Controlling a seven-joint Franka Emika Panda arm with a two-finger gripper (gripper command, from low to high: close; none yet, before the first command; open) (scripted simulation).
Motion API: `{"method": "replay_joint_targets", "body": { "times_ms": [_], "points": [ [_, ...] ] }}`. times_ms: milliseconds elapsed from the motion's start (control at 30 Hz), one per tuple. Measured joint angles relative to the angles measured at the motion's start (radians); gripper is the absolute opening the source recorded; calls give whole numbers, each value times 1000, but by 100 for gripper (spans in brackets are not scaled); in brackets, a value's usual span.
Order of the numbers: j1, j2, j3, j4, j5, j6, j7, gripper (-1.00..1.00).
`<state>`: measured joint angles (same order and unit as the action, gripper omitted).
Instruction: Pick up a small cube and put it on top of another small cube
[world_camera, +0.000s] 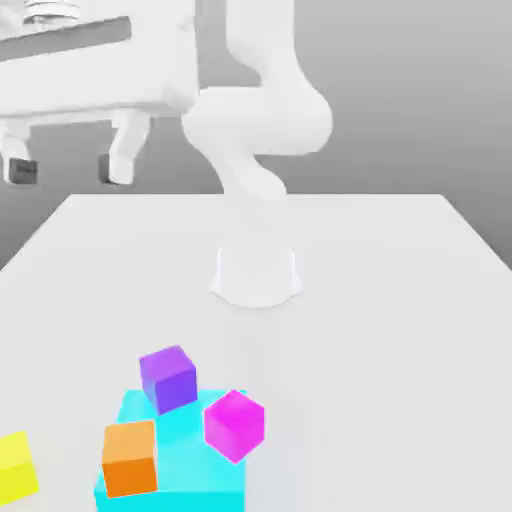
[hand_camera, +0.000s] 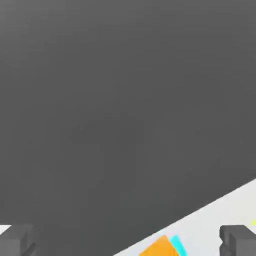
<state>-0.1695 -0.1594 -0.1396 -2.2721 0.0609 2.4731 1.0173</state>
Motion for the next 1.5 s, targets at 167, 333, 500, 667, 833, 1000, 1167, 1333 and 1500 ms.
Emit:
{"method": "replay_joint_targets", "body": {
  "times_ms": [167, 333, 500, 667, 833, 1000, 1167, 1333, 1500],
  "points": [
    [-68, 182, -38, 8, 33, 48, 50, 0],
    [-112, 365, -66, 16, 71, 96, 97, 0],
    [-163, 549, -86, 29, 119, 155, 127, 0],
    [-203, 686, -43, 56, 167, 253, 99, -100],
    [-207, 699, -38, 59, 171, 264, 96, -100],
    [-175, 570, -79, 33, 119, 163, 132, -100],
    [-93, 559, -17, 104, 76, 128, 110, -100],
    [-3, 527, 51, 152, 50, 100, 113, -100],
    [75, 358, 73, 45, 32, 27, 272, -100]
  ]
}}
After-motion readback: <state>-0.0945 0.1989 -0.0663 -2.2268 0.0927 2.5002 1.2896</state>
